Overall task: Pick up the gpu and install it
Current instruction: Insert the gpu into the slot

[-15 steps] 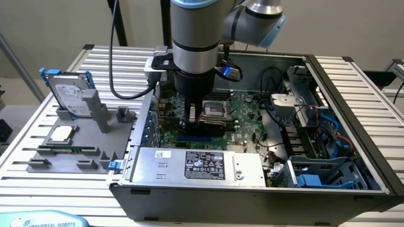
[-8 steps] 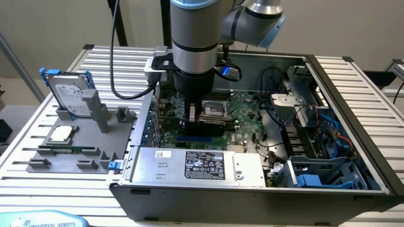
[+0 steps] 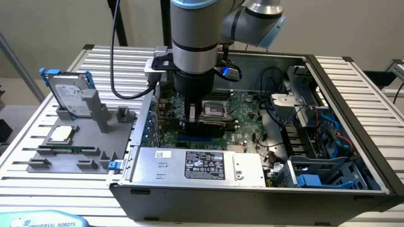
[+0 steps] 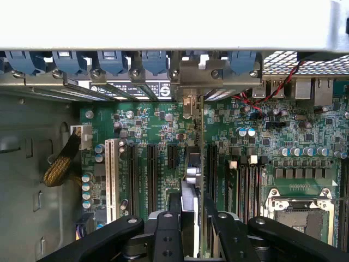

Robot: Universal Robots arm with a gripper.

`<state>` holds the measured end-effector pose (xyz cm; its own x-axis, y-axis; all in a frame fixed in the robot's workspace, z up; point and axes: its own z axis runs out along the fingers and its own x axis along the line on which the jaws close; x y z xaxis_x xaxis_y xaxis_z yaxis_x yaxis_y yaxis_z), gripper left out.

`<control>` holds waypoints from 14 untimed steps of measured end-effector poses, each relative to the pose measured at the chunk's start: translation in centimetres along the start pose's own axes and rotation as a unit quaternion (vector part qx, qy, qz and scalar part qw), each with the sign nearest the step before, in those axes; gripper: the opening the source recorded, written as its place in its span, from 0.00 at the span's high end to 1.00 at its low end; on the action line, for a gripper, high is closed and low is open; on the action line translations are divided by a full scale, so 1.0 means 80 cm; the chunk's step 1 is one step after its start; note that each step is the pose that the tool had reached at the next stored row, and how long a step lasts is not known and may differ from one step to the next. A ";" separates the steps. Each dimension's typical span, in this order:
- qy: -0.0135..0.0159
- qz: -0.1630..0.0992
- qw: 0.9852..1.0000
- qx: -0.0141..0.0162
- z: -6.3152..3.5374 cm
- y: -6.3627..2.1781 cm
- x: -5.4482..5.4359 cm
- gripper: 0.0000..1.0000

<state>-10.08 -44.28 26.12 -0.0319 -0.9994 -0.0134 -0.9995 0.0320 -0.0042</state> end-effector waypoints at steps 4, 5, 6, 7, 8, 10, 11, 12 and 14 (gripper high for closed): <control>0.000 0.000 1.000 0.000 0.002 0.000 0.000 0.73; 0.000 0.000 1.000 0.000 0.002 0.000 0.000 0.73; 0.000 0.000 1.000 0.000 0.003 0.000 0.000 0.73; 0.000 0.000 1.000 0.000 0.003 0.000 0.000 0.73; 0.000 0.000 1.000 0.000 0.004 0.000 0.000 0.73; 0.000 0.000 1.000 0.000 0.005 0.001 0.000 0.73; 0.000 0.000 1.000 0.000 0.005 0.001 0.000 0.73; 0.000 0.000 1.000 0.000 0.006 0.001 0.000 0.73; 0.001 0.000 1.000 0.000 0.007 0.001 0.000 0.73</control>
<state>-10.20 -44.28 25.59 -0.0319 -0.9994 -0.0123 -0.9995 0.0320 -0.0044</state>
